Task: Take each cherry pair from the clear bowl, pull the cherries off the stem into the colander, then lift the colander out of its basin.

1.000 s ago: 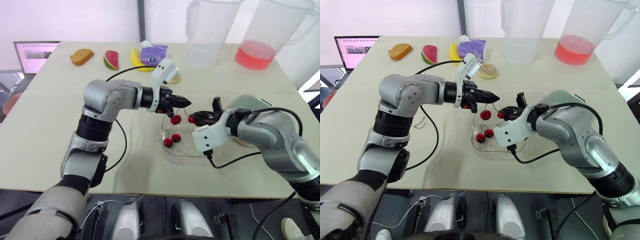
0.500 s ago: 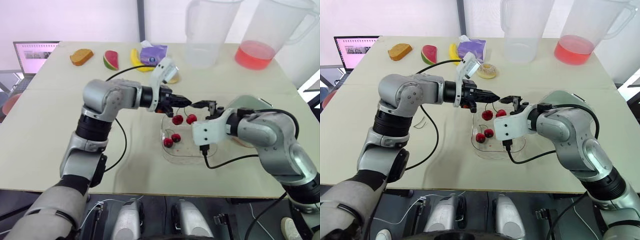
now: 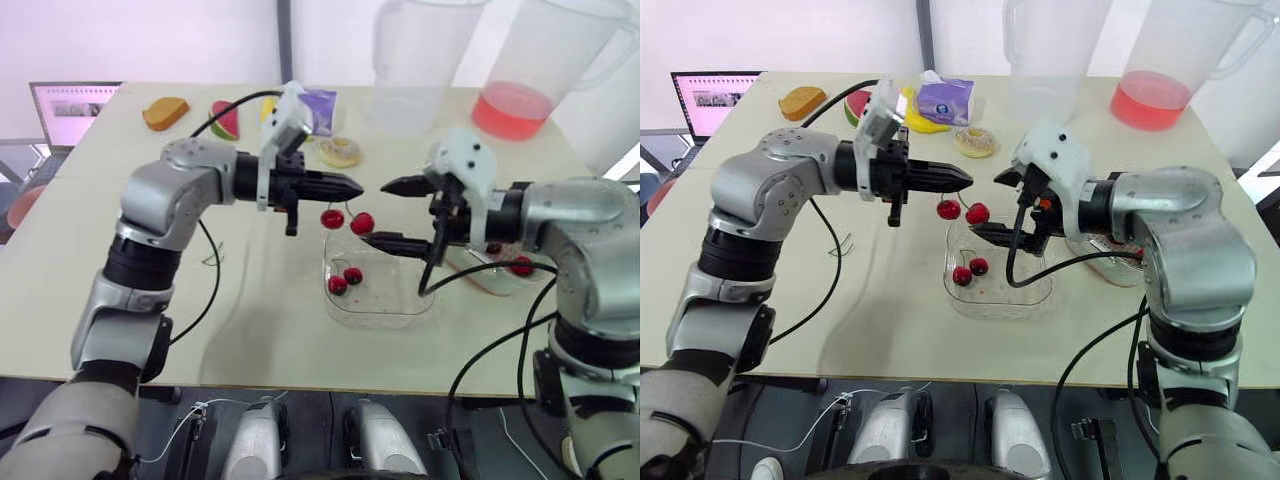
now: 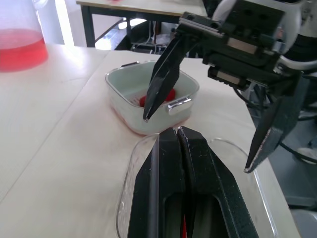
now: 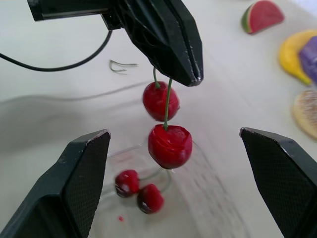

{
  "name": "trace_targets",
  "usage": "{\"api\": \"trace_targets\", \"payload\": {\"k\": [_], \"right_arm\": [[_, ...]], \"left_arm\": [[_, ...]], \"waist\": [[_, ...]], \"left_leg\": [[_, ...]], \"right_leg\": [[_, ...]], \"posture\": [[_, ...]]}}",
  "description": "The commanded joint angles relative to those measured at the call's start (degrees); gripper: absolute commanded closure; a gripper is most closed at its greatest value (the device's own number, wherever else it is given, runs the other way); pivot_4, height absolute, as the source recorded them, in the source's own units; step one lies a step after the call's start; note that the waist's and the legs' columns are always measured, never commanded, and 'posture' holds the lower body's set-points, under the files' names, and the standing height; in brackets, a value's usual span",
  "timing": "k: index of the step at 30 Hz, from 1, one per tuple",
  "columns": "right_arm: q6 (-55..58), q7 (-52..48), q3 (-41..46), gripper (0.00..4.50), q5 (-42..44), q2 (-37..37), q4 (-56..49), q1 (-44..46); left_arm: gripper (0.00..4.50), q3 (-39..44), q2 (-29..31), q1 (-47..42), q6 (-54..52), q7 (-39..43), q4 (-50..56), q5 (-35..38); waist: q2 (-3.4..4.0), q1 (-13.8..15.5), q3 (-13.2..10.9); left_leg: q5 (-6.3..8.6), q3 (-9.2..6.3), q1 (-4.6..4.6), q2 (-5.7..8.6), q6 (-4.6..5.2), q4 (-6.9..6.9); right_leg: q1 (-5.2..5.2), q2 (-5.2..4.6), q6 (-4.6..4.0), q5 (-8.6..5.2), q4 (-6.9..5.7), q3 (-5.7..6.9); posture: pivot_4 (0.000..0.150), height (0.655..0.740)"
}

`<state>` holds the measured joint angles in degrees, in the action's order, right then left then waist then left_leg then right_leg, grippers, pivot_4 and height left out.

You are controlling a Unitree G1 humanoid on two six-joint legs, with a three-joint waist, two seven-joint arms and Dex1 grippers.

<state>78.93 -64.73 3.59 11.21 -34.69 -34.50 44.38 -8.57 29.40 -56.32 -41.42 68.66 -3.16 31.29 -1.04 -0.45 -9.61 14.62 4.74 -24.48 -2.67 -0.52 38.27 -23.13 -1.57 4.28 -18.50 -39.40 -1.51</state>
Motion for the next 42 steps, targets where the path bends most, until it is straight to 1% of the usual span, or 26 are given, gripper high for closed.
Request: {"api": "trace_targets", "payload": {"k": [1,12,13,15,16,17,18,21,22,23,28,31,35,40,42], "right_arm": [[0.87,1.74,-0.01,0.07,4.67,-1.08,0.48,1.14],[-1.79,8.44,-2.16,0.07,12.73,-1.93,4.12,1.29],[-1.86,8.86,-2.21,0.30,13.35,-2.05,4.16,1.25],[-1.92,9.78,-2.29,0.93,14.66,-2.32,4.21,1.21],[-2.13,10.18,-2.44,1.35,15.19,-2.57,4.18,1.17],[-2.20,10.61,-2.47,1.90,15.78,-2.70,4.22,1.18],[-2.28,11.05,-2.51,2.30,16.30,-2.88,4.23,1.12],[-2.37,12.36,-2.56,3.78,17.82,-3.36,4.27,1.00],[-2.46,12.74,-2.66,4.04,18.32,-3.58,4.24,0.93],[-2.53,13.08,-2.73,4.16,18.78,-3.77,4.17,0.84],[-2.73,14.88,-3.59,4.20,20.58,-5.00,4.01,-0.24],[-3.42,15.57,-5.86,4.20,20.46,-7.53,3.72,-3.07],[-5.73,17.05,-6.61,4.20,20.02,-9.17,4.63,-6.44],[-3.88,19.76,-1.58,4.20,23.32,-7.23,4.33,-6.29],[-1.92,21.32,2.96,4.20,25.00,-6.68,4.13,-6.04]], "left_arm": [[4.50,1.79,0.18,-0.57,1.15,0.51,1.68,0.90],[4.50,2.53,-0.12,0.73,-1.33,-1.35,4.47,3.25],[4.50,2.56,-0.13,0.81,-1.47,-1.48,4.64,3.31],[4.50,2.66,-0.14,0.91,-1.71,-1.78,4.85,3.43],[4.50,2.69,-0.15,0.94,-1.81,-1.97,4.88,3.41],[4.50,2.69,-0.14,0.96,-1.90,-2.11,4.91,3.43],[4.50,2.68,-0.10,1.00,-1.96,-2.18,5.01,3.51],[4.50,2.60,0.03,1.05,-1.93,-2.45,5.16,3.69],[4.50,2.60,0.05,1.05,-1.94,-2.54,5.16,3.77],[4.50,2.63,0.04,1.04,-1.99,-2.65,5.16,3.87],[4.50,2.75,-0.24,0.77,-1.92,-3.19,4.63,3.92],[4.50,2.85,-0.27,0.73,-1.87,-3.33,4.45,3.85],[4.50,3.08,-0.21,0.85,-1.89,-3.64,4.36,3.68],[4.50,3.45,0.26,1.37,-2.37,-3.93,4.95,4.03],[4.50,3.61,0.46,1.60,-2.58,-4.22,5.02,4.06]], "waist": [[0.00,-0.12,0.00],[0.00,-0.44,0.00],[0.00,-0.43,0.00],[0.00,-0.40,0.00],[0.00,-0.36,0.00],[0.00,-0.34,0.00],[0.00,-0.35,0.00],[0.00,-0.37,0.00],[0.00,-0.37,0.00],[0.00,-0.37,0.00],[0.00,-0.37,0.00],[0.00,-0.30,0.00],[-0.04,-0.33,0.00],[-0.03,-0.48,0.00],[-0.03,-0.38,0.00]], "left_leg": [[0.02,0.02,0.00,0.00,0.03,0.01],[0.01,0.00,0.00,-0.07,0.02,0.00],[0.01,0.00,0.00,-0.07,0.02,0.00],[0.01,0.00,0.00,-0.07,0.03,0.00],[0.01,0.01,-0.01,-0.07,0.03,0.00],[0.01,0.01,0.00,-0.07,0.03,0.00],[0.01,0.01,0.00,-0.07,0.03,0.00],[0.01,0.01,0.00,-0.07,0.03,0.00],[0.01,0.00,0.00,-0.07,0.03,0.00],[0.01,0.01,0.00,-0.07,0.03,0.00],[0.02,0.00,0.00,-0.07,0.03,0.00],[0.02,0.00,-0.01,-0.07,0.03,0.00],[0.02,-0.01,-0.02,-0.07,0.03,0.00],[0.01,-0.01,-0.01,-0.11,0.02,-0.02],[0.01,-0.02,-0.01,-0.12,0.02,-0.03]], "right_leg": [[0.00,-0.01,0.00,0.00,0.01,0.00],[-0.04,0.03,0.01,0.00,-0.02,-0.03],[-0.05,0.03,0.01,0.00,-0.02,-0.03],[-0.05,0.02,0.01,0.00,-0.02,-0.04],[-0.05,0.02,0.01,0.00,-0.01,-0.04],[-0.04,0.02,0.01,0.00,-0.01,-0.04],[-0.04,0.03,0.01,0.00,-0.01,-0.05],[-0.04,0.03,0.01,0.00,-0.01,-0.05],[-0.04,0.02,0.01,0.00,-0.01,-0.06],[-0.04,0.03,0.01,0.00,-0.01,-0.06],[-0.04,0.02,0.01,0.00,-0.01,-0.06],[-0.03,0.02,0.01,0.00,0.01,-0.07],[-0.02,0.02,0.02,0.00,0.04,-0.08],[-0.04,0.06,0.01,0.00,0.02,-0.10],[-0.04,0.06,0.01,0.00,0.02,-0.09]], "posture": [[0.150,0.7400],[0.150,0.7400],[0.150,0.7400],[0.150,0.7400],[0.150,0.7400],[0.150,0.7400],[0.150,0.7400],[0.150,0.7400],[0.150,0.7400],[0.150,0.7400],[0.150,0.7400],[0.150,0.7400],[0.150,0.7400],[0.150,0.7400],[0.150,0.7400]]}}
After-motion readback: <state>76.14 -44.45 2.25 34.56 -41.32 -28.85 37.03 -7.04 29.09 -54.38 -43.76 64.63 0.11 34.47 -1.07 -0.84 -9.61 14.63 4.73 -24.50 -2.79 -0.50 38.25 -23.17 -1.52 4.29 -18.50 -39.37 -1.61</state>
